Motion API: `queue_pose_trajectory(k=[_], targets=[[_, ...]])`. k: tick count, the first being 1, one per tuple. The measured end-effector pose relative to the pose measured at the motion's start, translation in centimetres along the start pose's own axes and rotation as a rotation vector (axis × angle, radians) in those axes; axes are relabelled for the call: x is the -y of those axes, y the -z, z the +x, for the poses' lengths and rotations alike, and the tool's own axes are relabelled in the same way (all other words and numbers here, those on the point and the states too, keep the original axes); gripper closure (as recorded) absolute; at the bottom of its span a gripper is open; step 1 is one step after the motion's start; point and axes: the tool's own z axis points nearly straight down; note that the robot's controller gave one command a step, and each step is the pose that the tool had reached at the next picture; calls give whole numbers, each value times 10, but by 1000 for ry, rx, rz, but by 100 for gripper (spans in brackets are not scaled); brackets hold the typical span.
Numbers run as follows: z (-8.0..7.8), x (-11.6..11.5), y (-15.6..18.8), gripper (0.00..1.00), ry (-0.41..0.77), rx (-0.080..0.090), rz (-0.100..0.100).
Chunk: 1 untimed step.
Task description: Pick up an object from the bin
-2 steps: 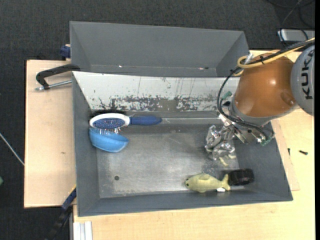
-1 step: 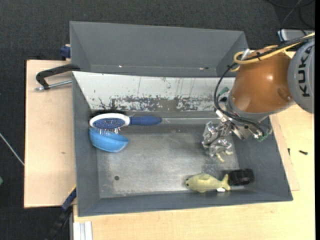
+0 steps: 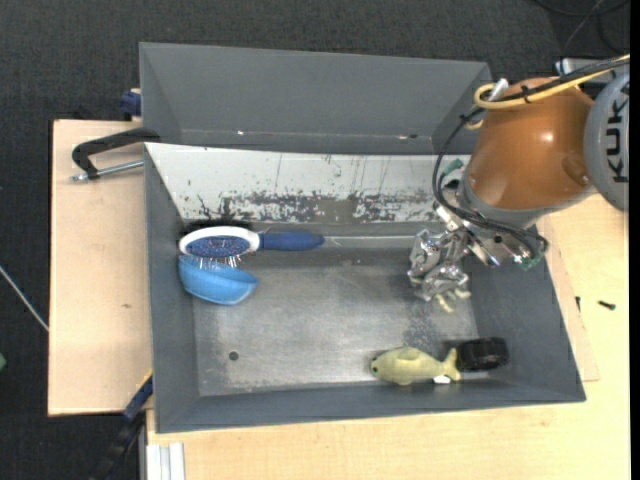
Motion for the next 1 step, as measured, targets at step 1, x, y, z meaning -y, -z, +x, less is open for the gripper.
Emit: queue_pose_trajectory(k=[1], targets=[[-6, -4, -9, 100, -11, -4, -4]])
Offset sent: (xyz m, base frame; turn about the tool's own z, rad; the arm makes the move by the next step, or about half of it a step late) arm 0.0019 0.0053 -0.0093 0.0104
